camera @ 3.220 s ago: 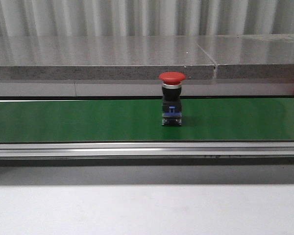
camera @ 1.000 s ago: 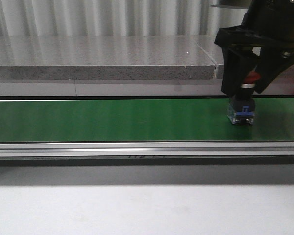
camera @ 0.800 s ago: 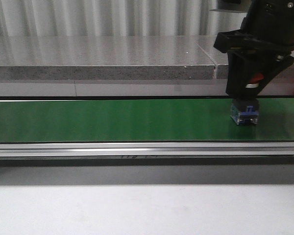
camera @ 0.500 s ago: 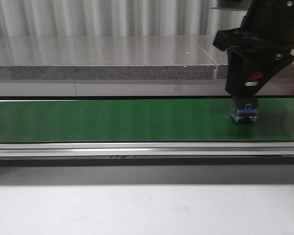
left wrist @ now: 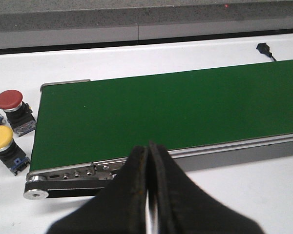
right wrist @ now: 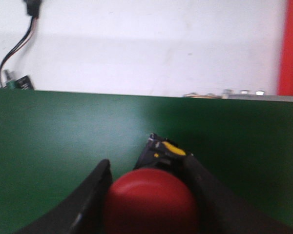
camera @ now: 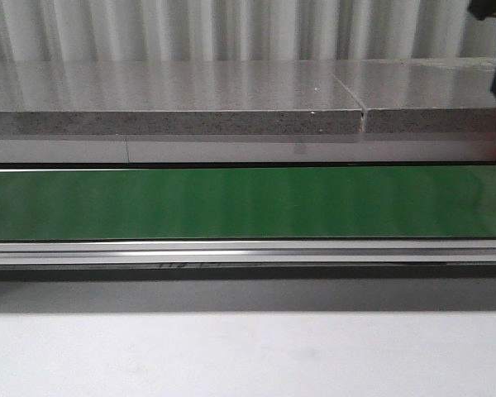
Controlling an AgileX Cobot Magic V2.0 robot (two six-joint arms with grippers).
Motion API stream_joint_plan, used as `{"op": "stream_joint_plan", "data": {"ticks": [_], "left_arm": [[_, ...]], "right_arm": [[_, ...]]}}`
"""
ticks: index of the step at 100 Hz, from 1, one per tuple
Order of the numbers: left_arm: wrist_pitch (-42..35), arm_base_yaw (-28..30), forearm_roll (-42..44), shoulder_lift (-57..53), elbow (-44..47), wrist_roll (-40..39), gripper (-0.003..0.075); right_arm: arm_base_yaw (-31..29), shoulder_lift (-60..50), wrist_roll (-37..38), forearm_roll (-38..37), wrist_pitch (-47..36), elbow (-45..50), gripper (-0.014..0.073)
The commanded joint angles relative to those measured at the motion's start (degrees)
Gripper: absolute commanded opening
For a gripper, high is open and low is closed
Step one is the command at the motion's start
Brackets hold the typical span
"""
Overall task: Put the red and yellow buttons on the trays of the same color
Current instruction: 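Lower the red button into the red tray and open the right gripper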
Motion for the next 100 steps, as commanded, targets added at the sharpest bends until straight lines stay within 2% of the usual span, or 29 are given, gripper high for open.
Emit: {"op": "stream_joint_plan", "data": {"ticks": [1,24,47,66,100], "left_arm": [[-3.9,-0.4,-1.1,0.4,-1.5,0.0,-0.0021],[-3.9,-0.4,-1.1,0.4,-1.5,0.0,-0.0021],[-3.9,-0.4,-1.1,0.4,-1.5,0.0,-0.0021],[-3.9,-0.4,-1.1,0.4,-1.5,0.0,-0.0021],[-3.9,-0.4,-1.1,0.4,-1.5,0.0,-0.0021]], "right_arm": [[-4.5,-3.0,0.1,-0.4,-2.7,-1.9,0.0180],[-13.6,-2.5,0.1,-0.4,-5.5,-1.9,0.0180],[-18.7,-2.3,1.4,0.2,-9.0,-1.9,0.0180],[-20.3,1.0,4.9,0.2,-9.1,-3.8,0.0180],[-20.3,10.4,5.0,0.2,-5.2,-12.6,0.0180]]}}
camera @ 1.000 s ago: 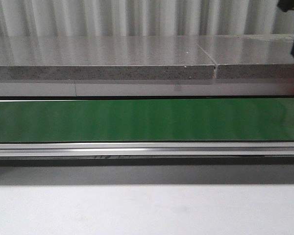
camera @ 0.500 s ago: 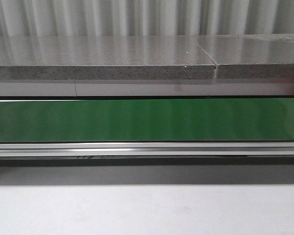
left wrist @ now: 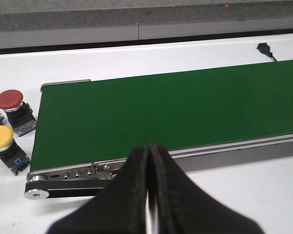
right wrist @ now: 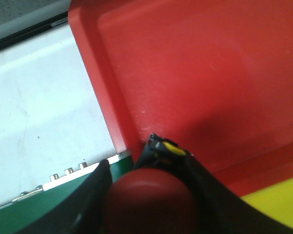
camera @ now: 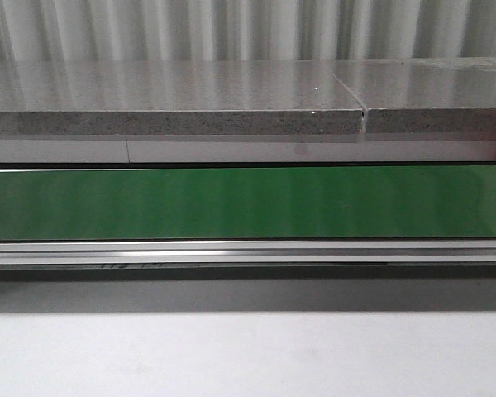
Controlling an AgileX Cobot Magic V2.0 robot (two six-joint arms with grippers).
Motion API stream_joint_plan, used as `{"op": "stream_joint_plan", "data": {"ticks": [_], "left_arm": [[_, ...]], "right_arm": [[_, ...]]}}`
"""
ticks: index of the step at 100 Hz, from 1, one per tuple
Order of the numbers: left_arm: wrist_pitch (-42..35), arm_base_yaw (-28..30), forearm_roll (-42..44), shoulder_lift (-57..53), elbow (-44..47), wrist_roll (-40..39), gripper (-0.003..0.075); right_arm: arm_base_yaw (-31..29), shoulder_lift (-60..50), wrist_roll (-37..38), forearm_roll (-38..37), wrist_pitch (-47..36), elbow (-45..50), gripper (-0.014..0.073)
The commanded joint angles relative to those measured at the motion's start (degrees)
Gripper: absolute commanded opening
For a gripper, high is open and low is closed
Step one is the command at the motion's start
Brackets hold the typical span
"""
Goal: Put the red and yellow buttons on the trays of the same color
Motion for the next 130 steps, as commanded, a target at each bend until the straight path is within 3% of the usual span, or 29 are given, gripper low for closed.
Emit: {"op": "stream_joint_plan", "data": {"ticks": [1,77,84,98,104,130], "left_arm": [[-3.9,-0.4,-1.1,0.4,-1.5,0.0,-0.0021],[-3.9,-0.4,-1.1,0.4,-1.5,0.0,-0.0021],[-3.9,-0.4,-1.1,0.4,-1.5,0.0,-0.0021],[-3.9,-0.4,-1.1,0.4,-1.5,0.0,-0.0021],[-3.9,-0.4,-1.1,0.4,-1.5,0.0,-0.0021],[-3.9,-0.4,-1.1,0.4,-1.5,0.0,-0.0021]], "right_arm": [[-0.3,-0.4,0.4,0.3,-1.4,-3.0,0.0180],[-0.3,9.7,0.5,0.7,-8.7,-3.1,0.0192],[-0.3,9.7,0.5,0.7,-8.7,-3.1,0.0246],[-0.3,9.7,0.5,0.7,-8.6,-3.1,0.0468],[-0.3,9.7,0.5,0.7,-8.6,-3.1,0.0525],[-0.3,8.2,0.0,0.7,-9.1,-3.1,0.0540]]}}
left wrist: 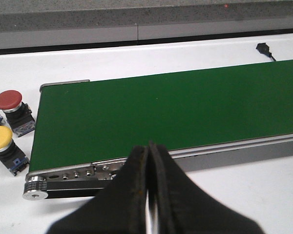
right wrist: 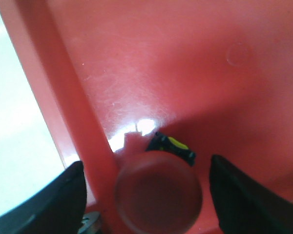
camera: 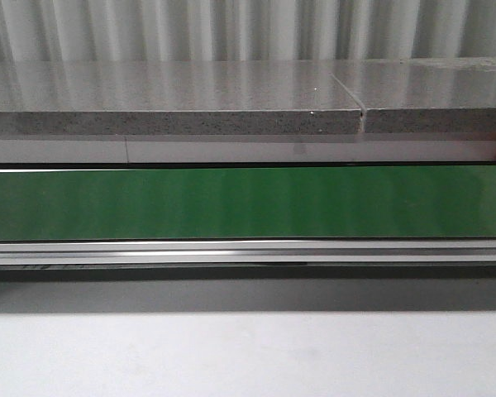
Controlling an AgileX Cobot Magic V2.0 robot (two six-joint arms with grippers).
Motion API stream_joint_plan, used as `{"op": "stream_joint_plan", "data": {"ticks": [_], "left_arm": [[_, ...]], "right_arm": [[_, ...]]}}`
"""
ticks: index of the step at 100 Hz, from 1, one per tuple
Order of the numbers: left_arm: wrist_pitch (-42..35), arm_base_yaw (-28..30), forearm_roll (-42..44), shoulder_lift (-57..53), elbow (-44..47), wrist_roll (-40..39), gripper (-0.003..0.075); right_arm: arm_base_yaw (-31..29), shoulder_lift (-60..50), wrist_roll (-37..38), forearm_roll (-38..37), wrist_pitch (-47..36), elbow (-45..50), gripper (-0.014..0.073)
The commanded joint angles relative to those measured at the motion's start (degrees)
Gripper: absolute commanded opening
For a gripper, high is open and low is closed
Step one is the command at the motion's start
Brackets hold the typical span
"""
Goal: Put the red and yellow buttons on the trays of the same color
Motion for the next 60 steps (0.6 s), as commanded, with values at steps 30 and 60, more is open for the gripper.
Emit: {"op": "stream_joint_plan", "data": {"ticks": [30,60], "left_arm": [[-3.9,-0.4,-1.1,0.4,-1.5,0.0,-0.0021],[-3.9,-0.4,-1.1,0.4,-1.5,0.0,-0.0021]], "right_arm": [[1.0,-11.3,-2.3,0.4,-0.1,-2.1,0.0530],[8.6,-17.4,-4.5,0.4,6.6,-2.1,0.0049]]}}
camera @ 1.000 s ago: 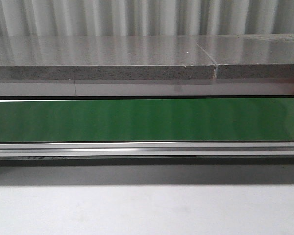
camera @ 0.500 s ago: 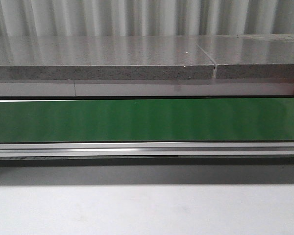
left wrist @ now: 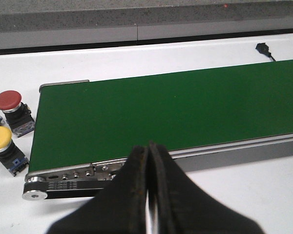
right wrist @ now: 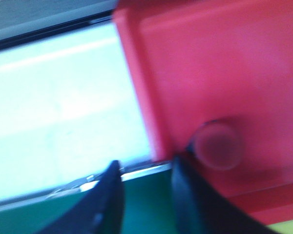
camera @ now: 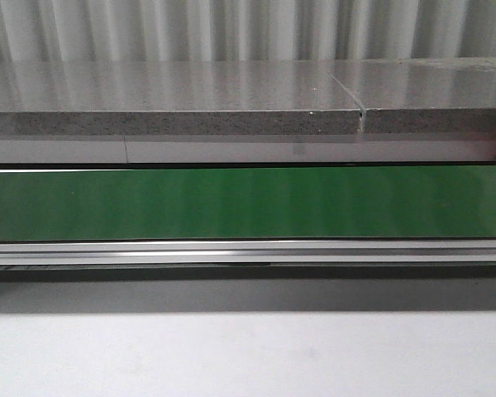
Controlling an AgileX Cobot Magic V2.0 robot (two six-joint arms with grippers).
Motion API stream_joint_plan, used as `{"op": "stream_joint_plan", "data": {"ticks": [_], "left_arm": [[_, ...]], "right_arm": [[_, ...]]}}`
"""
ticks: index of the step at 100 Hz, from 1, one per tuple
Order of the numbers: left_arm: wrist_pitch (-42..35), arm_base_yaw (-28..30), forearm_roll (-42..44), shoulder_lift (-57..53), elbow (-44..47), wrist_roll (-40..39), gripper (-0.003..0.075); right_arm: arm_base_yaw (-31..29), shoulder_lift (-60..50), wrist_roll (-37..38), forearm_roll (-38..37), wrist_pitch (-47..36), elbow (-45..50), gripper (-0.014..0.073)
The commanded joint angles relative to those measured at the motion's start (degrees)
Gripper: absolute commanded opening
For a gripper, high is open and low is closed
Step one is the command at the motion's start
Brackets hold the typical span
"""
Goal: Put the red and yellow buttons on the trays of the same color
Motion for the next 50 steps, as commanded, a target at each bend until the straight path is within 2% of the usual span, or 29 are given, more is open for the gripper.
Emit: {"op": "stream_joint_plan", "data": {"ticks": [1,10,18,50], "left_arm": [[-3.9,-0.4,-1.1,0.4,-1.5,0.0,-0.0021],[-3.9,-0.4,-1.1,0.4,-1.5,0.0,-0.0021],[-3.9,-0.4,-1.1,0.4,-1.5,0.0,-0.0021],[-3.9,-0.4,-1.1,0.4,-1.5,0.0,-0.0021]], "right_arm": [[2.4,-4.9,-1.1,0.3,0.2,-2.1,0.0038],[5.4,-6.9,-2.3,0.3,1.3,-2.1,-0.0077],[7.4,-8.6,-2.5,0.3,2.0,-2.1,-0.0127],[13.8,-14.7,-2.5,0.2,4.6,0.5,-0.0122]]}}
